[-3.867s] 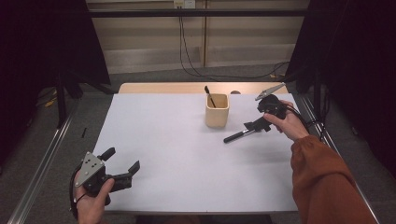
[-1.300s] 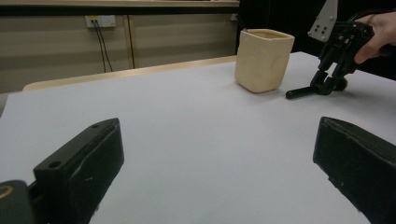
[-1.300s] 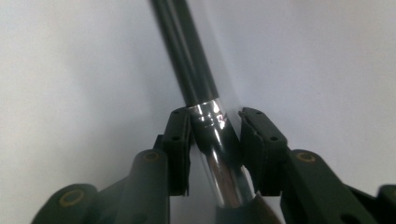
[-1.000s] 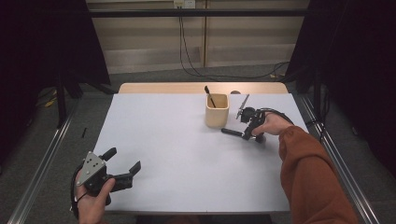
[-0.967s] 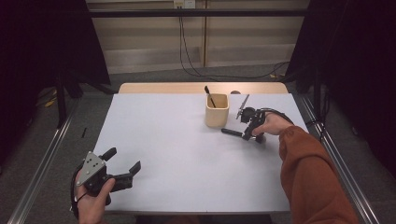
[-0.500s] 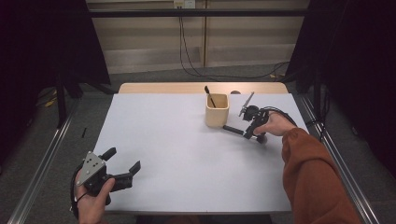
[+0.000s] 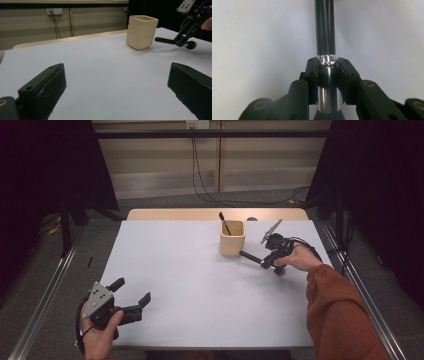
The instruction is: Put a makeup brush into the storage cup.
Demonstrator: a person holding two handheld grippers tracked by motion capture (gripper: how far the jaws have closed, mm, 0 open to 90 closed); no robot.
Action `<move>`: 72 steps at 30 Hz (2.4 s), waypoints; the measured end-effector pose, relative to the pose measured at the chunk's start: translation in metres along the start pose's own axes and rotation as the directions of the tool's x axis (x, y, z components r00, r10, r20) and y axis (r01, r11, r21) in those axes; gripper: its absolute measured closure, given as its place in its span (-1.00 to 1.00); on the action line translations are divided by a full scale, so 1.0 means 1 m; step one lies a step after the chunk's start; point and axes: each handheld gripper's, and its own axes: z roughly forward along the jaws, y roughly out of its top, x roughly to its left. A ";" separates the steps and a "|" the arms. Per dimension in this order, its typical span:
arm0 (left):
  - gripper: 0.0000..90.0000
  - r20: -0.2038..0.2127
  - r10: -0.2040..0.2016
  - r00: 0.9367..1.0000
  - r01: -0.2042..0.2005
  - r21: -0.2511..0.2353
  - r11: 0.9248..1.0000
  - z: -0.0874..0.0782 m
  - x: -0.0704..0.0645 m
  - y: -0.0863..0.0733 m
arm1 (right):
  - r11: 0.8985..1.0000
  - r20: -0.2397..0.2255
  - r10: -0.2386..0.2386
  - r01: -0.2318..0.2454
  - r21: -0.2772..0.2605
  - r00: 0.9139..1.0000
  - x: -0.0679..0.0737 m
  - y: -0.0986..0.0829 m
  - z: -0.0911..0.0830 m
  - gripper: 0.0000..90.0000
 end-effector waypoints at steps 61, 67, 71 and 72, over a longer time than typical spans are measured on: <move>-0.97 -0.019 -0.002 1.000 0.002 0.001 1.000 0.001 0.001 0.000 | 0.794 -0.034 0.244 -0.219 -0.567 0.969 0.045 -0.054 -0.024 0.61; -0.96 -0.016 0.000 1.000 0.000 0.000 1.000 0.001 0.001 0.002 | 0.795 -0.042 0.216 -0.201 -0.572 0.976 0.052 -0.055 -0.025 0.61; -0.96 -0.009 0.002 1.000 -0.002 -0.002 1.000 0.001 0.001 0.001 | 0.799 -0.051 0.196 -0.189 -0.570 0.979 0.058 -0.054 -0.023 0.61; -0.96 -0.006 0.003 1.000 -0.003 -0.003 1.000 0.001 0.001 0.001 | 0.799 -0.055 0.194 -0.190 -0.570 0.979 0.060 -0.054 -0.022 0.61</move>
